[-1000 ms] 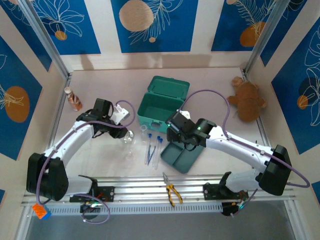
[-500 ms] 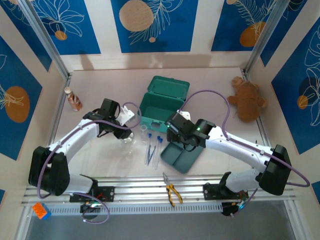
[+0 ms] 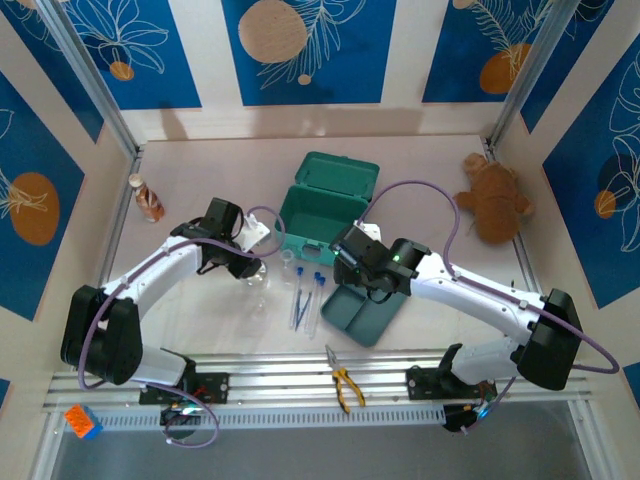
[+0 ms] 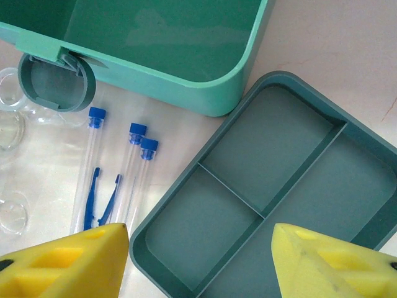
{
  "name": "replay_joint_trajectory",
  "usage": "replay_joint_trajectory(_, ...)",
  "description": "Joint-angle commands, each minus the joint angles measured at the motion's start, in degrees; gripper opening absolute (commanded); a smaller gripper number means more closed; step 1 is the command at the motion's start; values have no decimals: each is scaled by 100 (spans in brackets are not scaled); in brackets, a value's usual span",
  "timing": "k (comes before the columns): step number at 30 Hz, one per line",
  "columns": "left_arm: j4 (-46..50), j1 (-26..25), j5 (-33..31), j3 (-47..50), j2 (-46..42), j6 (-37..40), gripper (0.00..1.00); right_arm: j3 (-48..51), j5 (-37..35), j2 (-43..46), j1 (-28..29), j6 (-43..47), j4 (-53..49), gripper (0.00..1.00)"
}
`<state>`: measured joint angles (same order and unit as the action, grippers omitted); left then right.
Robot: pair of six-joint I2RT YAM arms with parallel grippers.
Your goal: Organize the chemistry lab equipment
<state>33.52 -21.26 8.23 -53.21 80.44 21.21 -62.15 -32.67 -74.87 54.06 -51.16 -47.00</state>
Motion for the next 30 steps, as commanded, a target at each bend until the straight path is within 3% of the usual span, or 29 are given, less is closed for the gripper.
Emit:
replay_joint_trajectory(1, 31, -45, -58, -73, 77, 73, 37, -91, -82, -70, 32, -61, -107, 63)
replay_joint_trajectory(20, 159, -50, -69, 56, -45, 86, 26, -186, -80, -173, 49, -57, -145, 63)
replay_joint_trajectory(30, 266, -45, -21, 56, -72, 13, 10, -147, -107, -102, 60, -101, -181, 63)
